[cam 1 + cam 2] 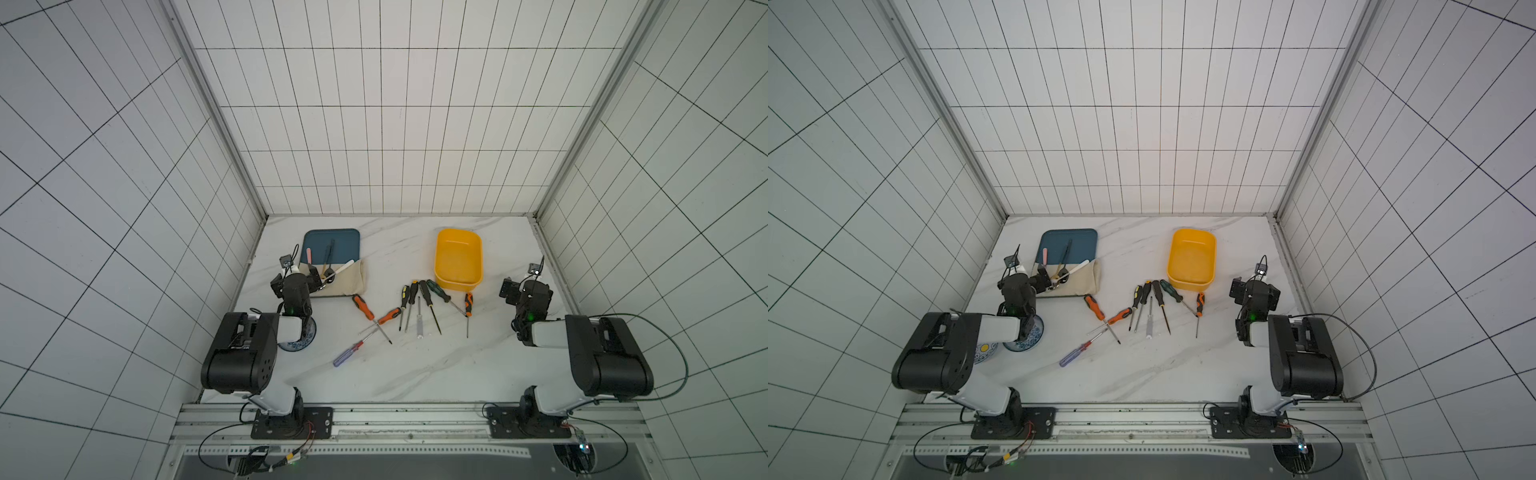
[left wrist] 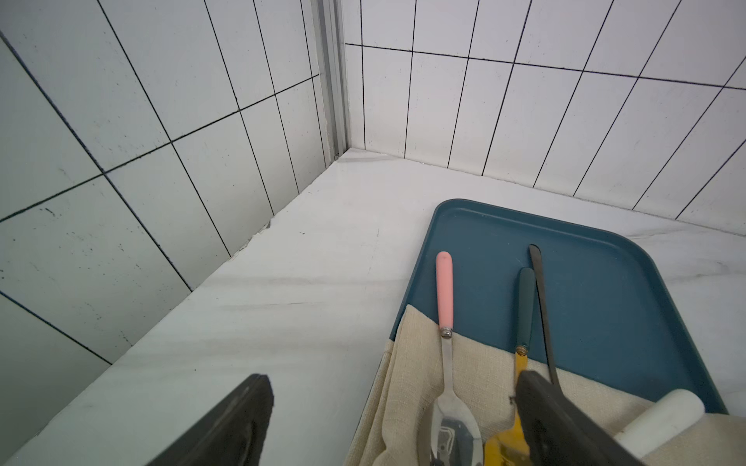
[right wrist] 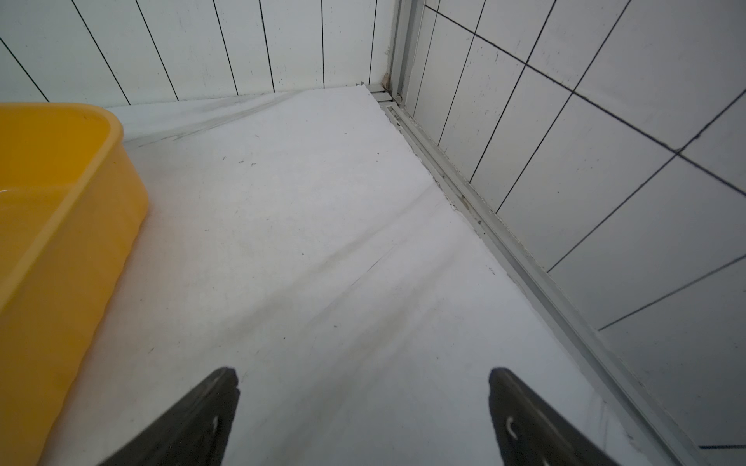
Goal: Put the screwdriver on the desktop into the storage box
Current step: Pick up the screwdriver from the center of the board.
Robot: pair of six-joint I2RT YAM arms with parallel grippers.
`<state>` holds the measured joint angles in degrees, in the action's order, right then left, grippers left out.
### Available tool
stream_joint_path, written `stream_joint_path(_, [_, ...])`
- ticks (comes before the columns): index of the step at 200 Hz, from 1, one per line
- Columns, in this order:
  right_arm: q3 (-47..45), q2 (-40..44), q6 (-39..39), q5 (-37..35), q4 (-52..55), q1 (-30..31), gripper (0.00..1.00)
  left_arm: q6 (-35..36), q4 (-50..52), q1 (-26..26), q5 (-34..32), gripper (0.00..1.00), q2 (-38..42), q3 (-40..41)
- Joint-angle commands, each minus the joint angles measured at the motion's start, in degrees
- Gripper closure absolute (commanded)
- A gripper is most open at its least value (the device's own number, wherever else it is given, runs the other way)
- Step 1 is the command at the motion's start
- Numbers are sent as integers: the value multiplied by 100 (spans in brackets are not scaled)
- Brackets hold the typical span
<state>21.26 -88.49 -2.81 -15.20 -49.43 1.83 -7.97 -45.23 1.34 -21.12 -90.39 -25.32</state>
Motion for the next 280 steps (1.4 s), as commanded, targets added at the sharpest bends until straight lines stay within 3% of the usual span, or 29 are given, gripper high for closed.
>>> stream_joint_path(1, [228, 25, -62, 59, 39, -46, 1, -21, -65, -10, 21, 2, 92, 20])
stream_joint_path(177, [188, 72, -63, 95, -35, -60, 1, -38, -43, -25, 47, 3, 116, 31])
stream_joint_path(192, [314, 426, 14, 224, 461, -59, 1, 75, 67, 22, -22, 2, 259, -26])
stream_joint_path(206, [579, 824, -80, 94, 1331, -51, 1, 154, 1076, 152, -215, 3, 543, -464])
stream_joint_path(223, [833, 1212, -225, -10, 2036, -56, 1, -230, 2534, 290, -917, 3, 808, -1082])
stream_joint_path(246, [1127, 1804, -847, 116, 2800, -68, 1, -1029, 3197, 306, -1466, 2, 1199, -1395])
stream_joint_path(266, [1521, 2148, -1270, 453, 3581, -77, 1, -2233, 3688, 178, -1317, 2, 1756, -1476])
stream_joint_path(280, [1967, 2297, -1939, 393, 4490, -94, 1, -3257, 4174, -76, -507, 2, 2166, -1515])
